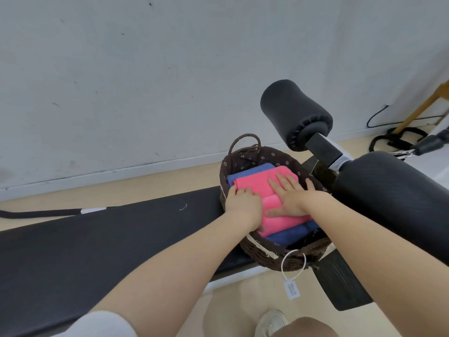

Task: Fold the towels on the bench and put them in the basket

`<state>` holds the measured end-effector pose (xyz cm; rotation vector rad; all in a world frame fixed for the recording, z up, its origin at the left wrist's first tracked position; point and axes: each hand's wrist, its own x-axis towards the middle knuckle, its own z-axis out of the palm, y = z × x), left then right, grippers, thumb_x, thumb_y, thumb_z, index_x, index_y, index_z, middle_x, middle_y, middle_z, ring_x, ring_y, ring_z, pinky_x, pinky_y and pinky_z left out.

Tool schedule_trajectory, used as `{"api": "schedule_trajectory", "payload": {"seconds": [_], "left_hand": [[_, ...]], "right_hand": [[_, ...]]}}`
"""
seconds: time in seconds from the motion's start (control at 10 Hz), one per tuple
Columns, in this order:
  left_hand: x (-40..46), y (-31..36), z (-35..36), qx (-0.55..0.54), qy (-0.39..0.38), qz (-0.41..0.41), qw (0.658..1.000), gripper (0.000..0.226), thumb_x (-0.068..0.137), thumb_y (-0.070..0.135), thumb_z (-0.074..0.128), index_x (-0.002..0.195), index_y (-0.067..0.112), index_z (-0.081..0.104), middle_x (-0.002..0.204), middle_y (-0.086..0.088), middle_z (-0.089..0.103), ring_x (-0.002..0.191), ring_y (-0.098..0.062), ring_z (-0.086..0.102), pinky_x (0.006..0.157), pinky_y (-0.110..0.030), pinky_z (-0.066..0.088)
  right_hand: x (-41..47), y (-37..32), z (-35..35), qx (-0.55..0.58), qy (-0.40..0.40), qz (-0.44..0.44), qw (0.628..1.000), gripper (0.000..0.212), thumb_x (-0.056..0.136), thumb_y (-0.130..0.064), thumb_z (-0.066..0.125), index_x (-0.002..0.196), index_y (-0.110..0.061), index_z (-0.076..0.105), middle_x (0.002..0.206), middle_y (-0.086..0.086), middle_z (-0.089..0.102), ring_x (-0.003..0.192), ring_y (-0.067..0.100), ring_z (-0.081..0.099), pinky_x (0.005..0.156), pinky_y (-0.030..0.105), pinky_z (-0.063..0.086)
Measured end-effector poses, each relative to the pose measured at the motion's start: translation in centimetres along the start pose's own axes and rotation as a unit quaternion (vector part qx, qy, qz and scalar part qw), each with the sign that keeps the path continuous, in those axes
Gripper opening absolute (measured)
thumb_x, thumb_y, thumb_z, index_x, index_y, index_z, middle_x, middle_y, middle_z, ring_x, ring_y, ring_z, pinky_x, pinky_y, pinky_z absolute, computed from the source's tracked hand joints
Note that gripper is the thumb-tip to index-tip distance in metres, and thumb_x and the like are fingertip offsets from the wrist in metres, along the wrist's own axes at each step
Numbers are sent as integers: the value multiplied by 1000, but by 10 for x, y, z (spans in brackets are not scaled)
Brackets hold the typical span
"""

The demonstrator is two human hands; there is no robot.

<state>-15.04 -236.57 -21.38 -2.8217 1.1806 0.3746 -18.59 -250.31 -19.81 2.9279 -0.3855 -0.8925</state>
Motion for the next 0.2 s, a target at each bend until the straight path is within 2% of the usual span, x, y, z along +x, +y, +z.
{"api": "schedule_trajectory", "payload": {"seconds": [0.1,0.2], "left_hand": [[-18,-12,2,-57,86,43,994,73,85,51,56,141,10,33,143,-10,42,134,-25,34,115,-36,15],[-50,-40,1,-102,156,71,980,65,96,43,39,148,12,16,154,-8,25,143,-23,17,117,-35,14]], "right_hand": [[-17,-14,-5,-39,92,19,995,88,84,-66,42,151,-21,5,159,8,0,147,23,-1,115,54,-4],[-37,-28,-2,50,232,28,971,58,92,-44,45,138,-11,36,147,9,37,138,22,30,117,45,13]]}}
